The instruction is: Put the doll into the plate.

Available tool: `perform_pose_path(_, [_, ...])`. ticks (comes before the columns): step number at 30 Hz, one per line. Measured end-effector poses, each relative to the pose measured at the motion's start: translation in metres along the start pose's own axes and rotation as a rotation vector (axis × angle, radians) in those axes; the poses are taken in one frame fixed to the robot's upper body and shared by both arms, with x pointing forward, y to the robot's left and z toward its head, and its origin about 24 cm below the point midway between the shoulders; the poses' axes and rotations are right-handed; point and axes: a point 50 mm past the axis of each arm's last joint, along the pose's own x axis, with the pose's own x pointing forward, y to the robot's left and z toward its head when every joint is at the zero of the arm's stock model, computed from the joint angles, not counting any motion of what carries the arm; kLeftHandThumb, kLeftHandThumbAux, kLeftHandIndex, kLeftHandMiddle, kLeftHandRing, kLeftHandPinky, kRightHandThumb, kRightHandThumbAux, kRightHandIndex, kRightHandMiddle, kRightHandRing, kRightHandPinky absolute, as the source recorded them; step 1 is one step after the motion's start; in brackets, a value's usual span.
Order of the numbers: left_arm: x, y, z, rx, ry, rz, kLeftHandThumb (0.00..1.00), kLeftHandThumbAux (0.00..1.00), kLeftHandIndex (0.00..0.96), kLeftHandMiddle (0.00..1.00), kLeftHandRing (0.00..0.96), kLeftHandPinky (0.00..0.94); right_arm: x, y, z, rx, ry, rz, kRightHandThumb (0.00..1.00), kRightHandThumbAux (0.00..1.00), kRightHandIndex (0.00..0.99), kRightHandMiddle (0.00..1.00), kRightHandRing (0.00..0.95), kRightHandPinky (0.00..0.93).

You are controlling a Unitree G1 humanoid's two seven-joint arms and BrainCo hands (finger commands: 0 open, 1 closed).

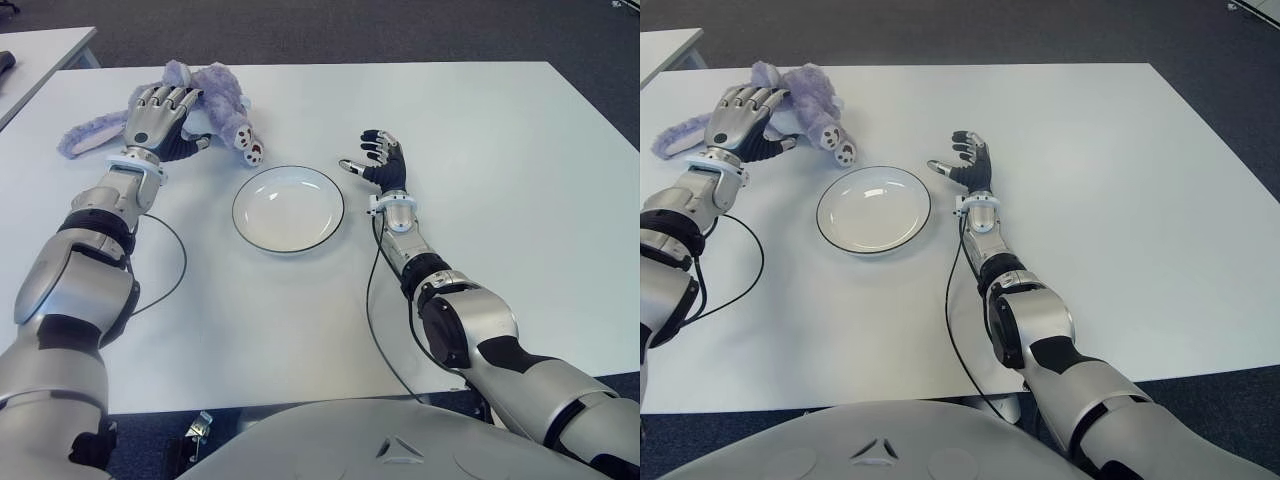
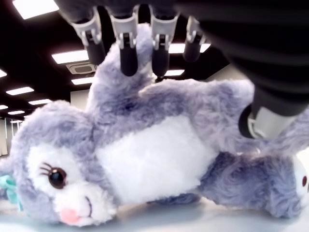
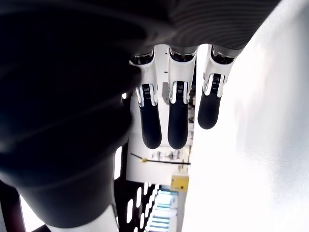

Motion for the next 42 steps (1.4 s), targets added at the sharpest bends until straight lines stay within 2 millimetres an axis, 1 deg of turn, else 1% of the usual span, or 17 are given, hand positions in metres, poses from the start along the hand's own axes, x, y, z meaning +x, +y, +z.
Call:
perform_pose_path(3, [0.000, 0.002, -0.002, 0.003, 0.001, 0.003, 0.350, 0.468, 0.000, 0.109, 0.098, 0.004, 0.000, 0.000, 0.000, 0.000, 0.000, 0.000, 0.006, 0.949, 0.281, 0.294, 0.277, 0.211])
perform_pose_path(11, [0.000, 0.007, -0.006, 0.009, 0.000, 0.020, 0.332, 0.473, 0.000, 0.119, 0.108, 0.013, 0.000, 0.000, 0.000, -0.001, 0.003, 0.001, 0.000, 0.949, 0.283, 0.292, 0.275, 0.216])
perform_pose_path(21, [0.001, 0.008, -0.006, 0.015, -0.003, 0.024, 0.319, 0.487, 0.000, 0.108, 0.092, 0.001, 0.000, 0.000, 0.000, 0.001, 0.004, -0.001, 0.002, 0.957, 0.289, 0.295, 0.278, 0.221])
perform_pose_path(25, [0.001, 0.008, -0.006, 0.021, -0.004, 0.020, 0.317, 0.496, 0.000, 0.098, 0.084, 0.002, 0.000, 0.000, 0.000, 0.002, 0.004, -0.003, 0.006, 0.958, 0.291, 0.296, 0.279, 0.218])
perform_pose_path(27, [0.001, 0.008, -0.006, 0.028, -0.005, 0.017, 0.320, 0.507, 0.000, 0.088, 0.078, 0.027, 0.000, -0.001, 0.000, 0.002, 0.005, -0.003, 0.010, 0.960, 0.292, 0.298, 0.281, 0.222])
perform_pose_path(32, [0.006, 0.006, 0.003, 0.039, -0.015, 0.017, 0.336, 0.514, 0.000, 0.085, 0.076, 0.029, 0.000, -0.002, -0.001, 0.007, 0.010, -0.010, 0.031, 0.963, 0.289, 0.298, 0.282, 0.221])
perform_pose_path(37, [0.010, 0.001, 0.016, 0.036, -0.043, 0.017, 0.383, 0.507, 0.000, 0.083, 0.076, 0.041, 0.000, -0.002, -0.001, 0.010, 0.011, -0.014, 0.039, 0.970, 0.292, 0.300, 0.287, 0.229])
perform_pose_path(42, [0.011, -0.006, 0.031, 0.027, -0.089, 0.019, 0.424, 0.479, 0.000, 0.080, 0.077, 0.049, 0.001, -0.002, -0.001, 0.011, 0.010, -0.015, 0.049, 0.974, 0.298, 0.306, 0.292, 0.230])
